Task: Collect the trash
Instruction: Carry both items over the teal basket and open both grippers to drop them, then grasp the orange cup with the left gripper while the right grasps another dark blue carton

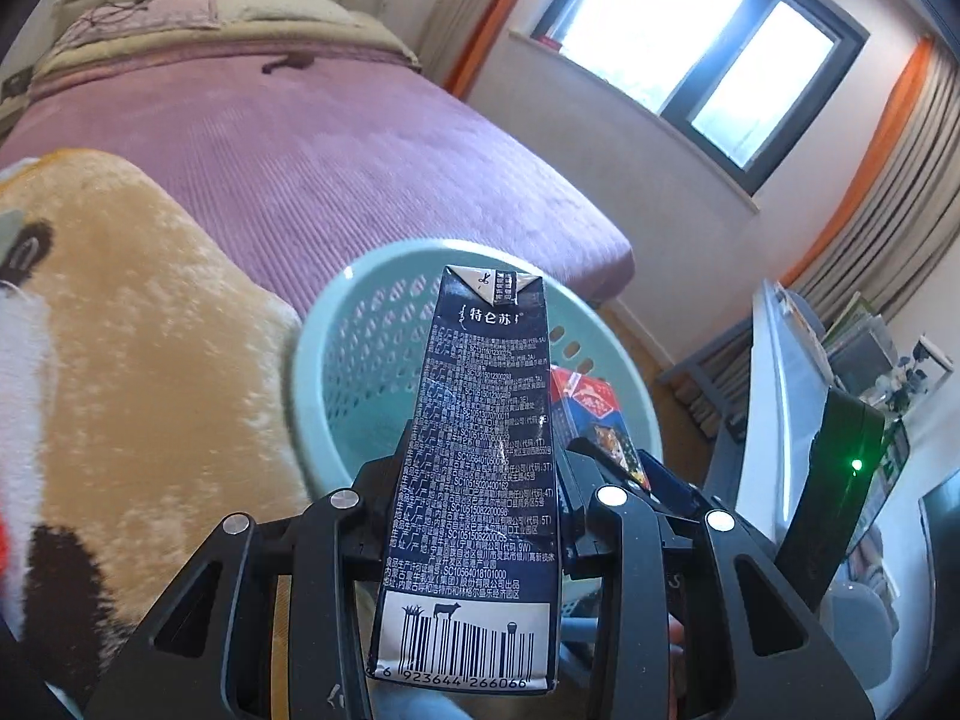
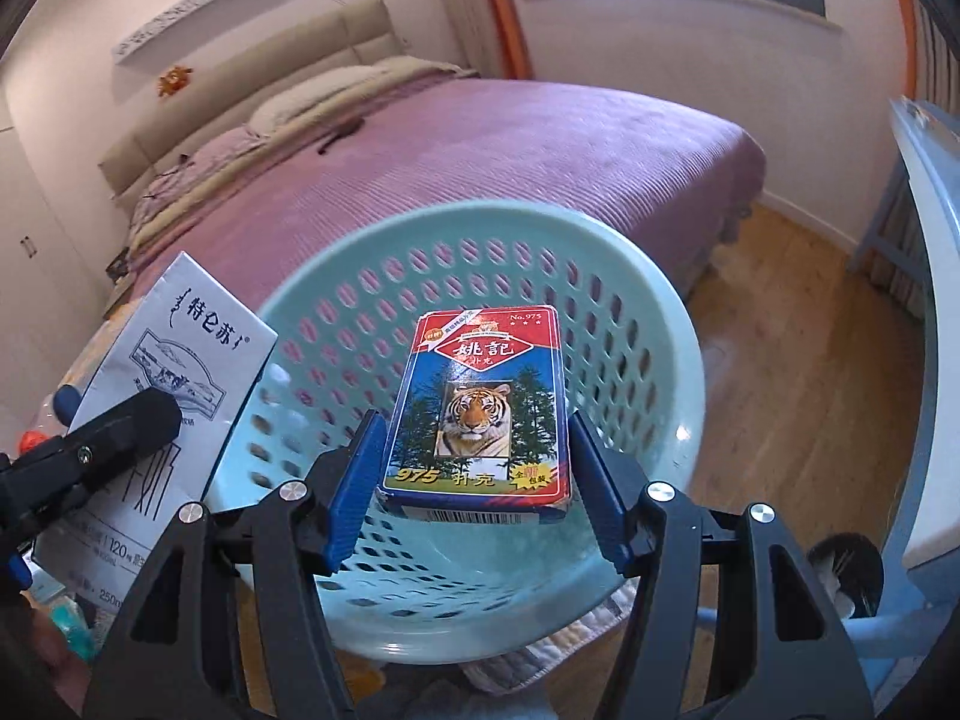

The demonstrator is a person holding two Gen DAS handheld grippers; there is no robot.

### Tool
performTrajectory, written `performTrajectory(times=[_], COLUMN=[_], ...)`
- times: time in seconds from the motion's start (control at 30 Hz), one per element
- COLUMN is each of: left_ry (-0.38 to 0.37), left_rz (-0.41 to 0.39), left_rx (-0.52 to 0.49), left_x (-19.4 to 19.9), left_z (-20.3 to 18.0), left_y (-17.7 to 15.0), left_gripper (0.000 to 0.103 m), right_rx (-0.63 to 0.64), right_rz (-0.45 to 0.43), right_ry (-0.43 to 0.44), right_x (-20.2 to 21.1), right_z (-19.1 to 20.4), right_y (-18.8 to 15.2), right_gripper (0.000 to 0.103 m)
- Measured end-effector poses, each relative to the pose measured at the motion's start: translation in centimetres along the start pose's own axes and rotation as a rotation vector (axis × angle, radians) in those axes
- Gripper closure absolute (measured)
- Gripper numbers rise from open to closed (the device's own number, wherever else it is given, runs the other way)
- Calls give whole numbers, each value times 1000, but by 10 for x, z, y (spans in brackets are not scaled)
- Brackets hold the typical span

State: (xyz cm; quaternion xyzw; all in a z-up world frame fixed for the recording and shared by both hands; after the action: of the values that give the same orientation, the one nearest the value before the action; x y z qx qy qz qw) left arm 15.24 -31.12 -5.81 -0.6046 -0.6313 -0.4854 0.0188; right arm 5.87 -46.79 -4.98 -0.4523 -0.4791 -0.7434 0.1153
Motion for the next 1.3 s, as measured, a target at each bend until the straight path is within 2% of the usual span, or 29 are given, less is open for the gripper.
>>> performTrajectory(times=[0.1, 0.2, 0.33, 0.43, 0.53, 0.73, 0.9, 1.3], left_ry=[-3, -8, -5, -12, -16, -20, -7, 98], left_rz=[14, 11, -19, -36, -76, -147, -217, -397], left_rx=[9, 20, 38, 40, 24, -15, -42, -17], left_x=[-13, -14, -5, 9, 28, 69, 113, 222], left_z=[0, 5, 5, 6, 0, -13, -16, 13], left_y=[0, -3, -3, -4, -3, -2, -5, -17], left_gripper=[68, 68, 54, 50, 39, 38, 34, 31], right_rx=[-14, -2, 9, -2, -2, 20, 54, 180], right_rz=[38, 36, 28, 23, 2, -22, -63, -137], right_ry=[10, 0, -13, 3, 19, 60, 103, 250], right_x=[-11, -12, -11, -9, -4, 7, 27, 82], right_z=[-5, -6, -4, -6, -6, -1, 11, 73], right_y=[-4, -5, -6, -8, -8, -8, -9, -20], right_gripper=[45, 44, 44, 43, 36, 36, 36, 36])
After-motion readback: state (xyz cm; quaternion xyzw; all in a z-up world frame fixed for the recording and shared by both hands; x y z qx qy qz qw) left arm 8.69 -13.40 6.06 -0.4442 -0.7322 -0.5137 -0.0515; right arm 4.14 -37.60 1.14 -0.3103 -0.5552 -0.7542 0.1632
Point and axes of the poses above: each gripper's, at about its wrist camera, not at the fingertips, and x roughly against the way its jaws point, z to its left, y to its top, the point moved 2 cm from there along -x, roughly the way its jaws point, and after that the axes turned 8 degrees about -y, right-handed, at the moved point
